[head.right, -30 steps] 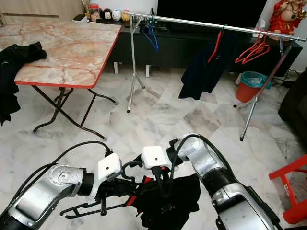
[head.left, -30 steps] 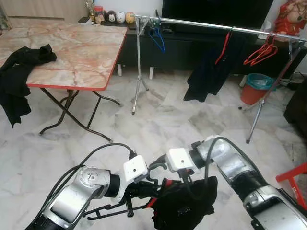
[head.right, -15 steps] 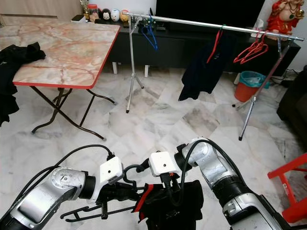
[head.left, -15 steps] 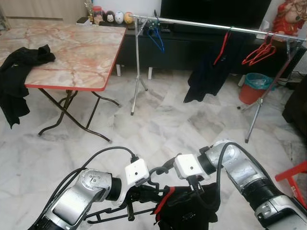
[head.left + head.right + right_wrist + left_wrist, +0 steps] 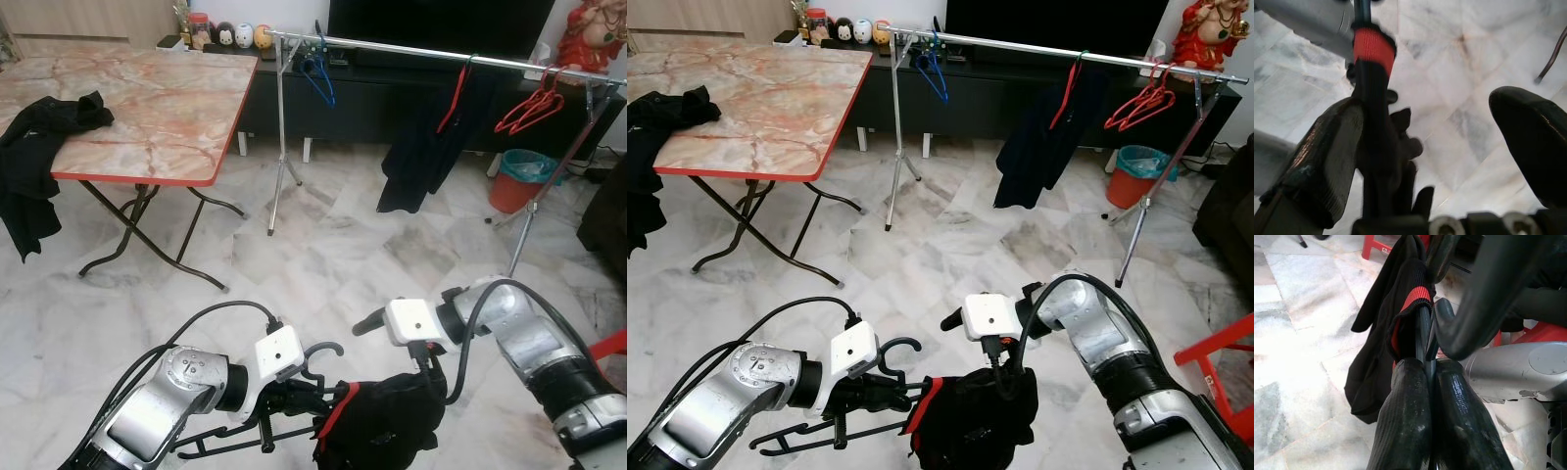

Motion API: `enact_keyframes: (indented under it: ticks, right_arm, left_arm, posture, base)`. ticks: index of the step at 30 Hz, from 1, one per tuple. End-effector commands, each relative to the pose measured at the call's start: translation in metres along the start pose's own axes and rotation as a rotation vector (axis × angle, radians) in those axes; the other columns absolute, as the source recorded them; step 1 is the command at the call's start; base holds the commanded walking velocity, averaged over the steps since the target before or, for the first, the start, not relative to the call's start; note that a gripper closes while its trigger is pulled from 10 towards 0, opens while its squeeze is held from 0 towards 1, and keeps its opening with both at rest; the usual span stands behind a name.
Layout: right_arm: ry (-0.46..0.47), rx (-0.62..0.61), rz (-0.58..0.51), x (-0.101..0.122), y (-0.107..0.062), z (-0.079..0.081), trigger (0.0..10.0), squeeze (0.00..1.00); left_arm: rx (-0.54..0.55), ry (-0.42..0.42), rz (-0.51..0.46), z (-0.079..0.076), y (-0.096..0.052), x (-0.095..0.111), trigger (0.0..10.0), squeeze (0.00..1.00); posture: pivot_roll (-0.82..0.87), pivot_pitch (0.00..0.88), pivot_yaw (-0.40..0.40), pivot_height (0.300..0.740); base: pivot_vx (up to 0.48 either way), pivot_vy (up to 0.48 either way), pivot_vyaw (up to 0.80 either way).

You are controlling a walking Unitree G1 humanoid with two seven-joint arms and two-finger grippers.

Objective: Hang hanger

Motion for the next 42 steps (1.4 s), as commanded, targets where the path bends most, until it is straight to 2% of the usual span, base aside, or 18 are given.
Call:
enact_keyframes:
  ticks: [1,8,11,15,27,28,29,30,31,42]
  right_arm:
    - [0.020,-0.003,0.006,-0.004,-0.002,0.003,10.0,0.00]
    - [0.094,0.049,0.013,-0.019,-0.002,0.016,10.0,0.00]
    - [0.112,0.080,0.067,-0.031,-0.002,0.024,10.0,0.00]
    - [0.106,0.082,0.140,-0.043,-0.001,0.027,10.0,0.00]
    - [0.091,0.005,0.119,-0.041,0.014,0.015,10.0,0.00]
    - [0.091,0.018,0.102,-0.039,0.015,0.015,7.1,0.00]
    - [0.089,0.029,0.093,-0.037,0.017,0.016,1.3,0.00]
    - [0.088,0.031,0.093,-0.037,0.017,0.016,1.3,0.00]
    - [0.085,0.038,0.099,-0.037,0.017,0.016,0.0,0.00]
    - [0.086,0.076,0.147,-0.045,0.018,0.021,0.0,0.00]
  left_arm:
    - [-0.013,0.018,-0.019,-0.001,0.001,0.004,10.0,0.00]
    - [-0.015,0.016,-0.015,-0.001,0.001,0.003,10.0,0.00]
    - [-0.017,0.014,-0.012,-0.002,0.001,0.001,10.0,0.00]
    - [-0.017,0.013,-0.011,-0.002,0.001,0.001,10.0,0.00]
    - [-0.013,0.017,-0.011,-0.001,0.000,0.002,10.0,0.00]
    - [-0.012,0.018,-0.011,-0.001,0.000,0.002,10.0,0.00]
    - [-0.011,0.018,-0.011,0.000,0.000,0.001,10.0,0.00]
    - [-0.011,0.018,-0.011,0.000,0.000,0.001,10.0,0.00]
    - [-0.010,0.019,-0.010,0.000,0.000,0.002,10.0,0.00]
    - [-0.005,0.023,-0.009,0.001,-0.001,0.002,10.0,0.00]
  posture:
    - [0.15,0.000,-0.055,0.740]
    - [0.16,0.000,-0.055,0.740]
    - [0.16,0.000,-0.054,0.740]
    - [0.16,0.000,-0.054,0.740]
    - [0.17,0.000,-0.054,0.740]
    - [0.17,0.000,-0.054,0.740]
    - [0.17,0.000,-0.053,0.740]
    - [0.17,0.000,-0.053,0.740]
    - [0.17,0.000,-0.052,0.740]
    - [0.17,0.000,-0.054,0.740]
  base:
    - [0.000,0.000,0.00]
    - [0.000,0.000,0.00]
    - [0.000,0.000,0.00]
    - [0.000,0.000,0.00]
    - [0.000,0.000,0.00]
    - [0.000,0.000,0.00]
    - [0.000,0.000,0.00]
    - [0.000,0.000,0.00]
    - [0.000,0.000,0.00]
    - [0.000,0.000,0.00]
Point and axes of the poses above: a point about 5 cm out from each wrist's last joint towards the gripper, its own y axis pointing out of the wrist towards the gripper, its own x axis along the axis of the wrist's last joint, z = x × y, the point moved 3 cm from there along y, pointing out of the wrist towards the gripper, and after that the axes turned 2 degrees about -y, right-handed, at the moved point
